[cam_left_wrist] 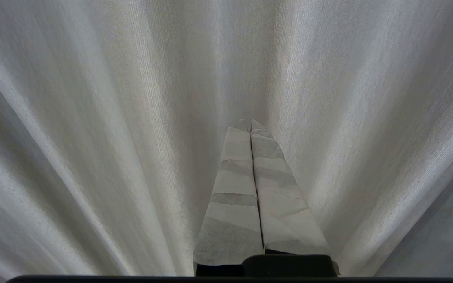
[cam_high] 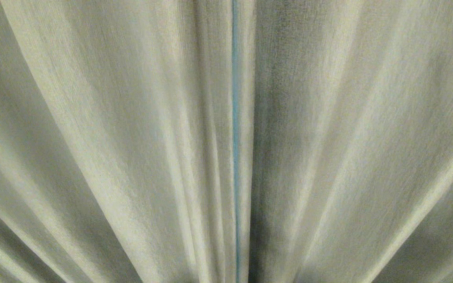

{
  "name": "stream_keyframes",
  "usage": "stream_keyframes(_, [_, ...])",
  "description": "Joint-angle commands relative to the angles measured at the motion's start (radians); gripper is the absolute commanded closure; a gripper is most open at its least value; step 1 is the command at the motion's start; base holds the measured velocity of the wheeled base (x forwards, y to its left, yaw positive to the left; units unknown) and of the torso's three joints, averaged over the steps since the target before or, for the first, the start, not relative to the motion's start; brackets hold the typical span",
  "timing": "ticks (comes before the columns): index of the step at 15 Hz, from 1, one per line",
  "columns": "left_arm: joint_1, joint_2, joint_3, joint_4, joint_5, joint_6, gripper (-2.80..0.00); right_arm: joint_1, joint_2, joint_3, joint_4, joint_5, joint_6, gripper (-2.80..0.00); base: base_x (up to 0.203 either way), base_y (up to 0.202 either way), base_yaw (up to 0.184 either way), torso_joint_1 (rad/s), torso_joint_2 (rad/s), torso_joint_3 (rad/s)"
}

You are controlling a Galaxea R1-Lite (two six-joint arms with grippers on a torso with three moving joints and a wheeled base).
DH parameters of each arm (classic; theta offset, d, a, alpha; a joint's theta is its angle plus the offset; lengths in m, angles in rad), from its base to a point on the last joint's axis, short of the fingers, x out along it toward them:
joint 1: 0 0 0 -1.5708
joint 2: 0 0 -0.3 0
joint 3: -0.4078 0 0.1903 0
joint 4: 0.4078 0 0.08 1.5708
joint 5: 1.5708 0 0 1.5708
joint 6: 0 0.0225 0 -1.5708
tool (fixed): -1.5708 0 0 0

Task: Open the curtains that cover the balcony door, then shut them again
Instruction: Pull the outer curtains open on both sides

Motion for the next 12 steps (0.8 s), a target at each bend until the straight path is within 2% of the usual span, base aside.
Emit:
stream_keyframes(1, [-0.001,0.000,0.000,0.000,0.000,-0.001,0.00,0.000,0.000,0.000,0.000,0.000,-0.002,0.00,0.000,0.000,0.000,0.000,0.00,0.000])
stream_keyframes(9, [-0.001,0.000,0.000,0.000,0.000,-0.001,0.00,0.000,0.000,0.000,0.000,-0.001,-0.008,0.00,0.000,0.000,0.000,0.000,0.00,0.000])
stream_keyframes(12, [0.001,0.000,0.000,0.000,0.000,-0.001,0.00,0.000,0.000,0.000,-0.003,0.005,-0.057,0.00,0.000,0.000,0.000,0.000,0.00,0.000])
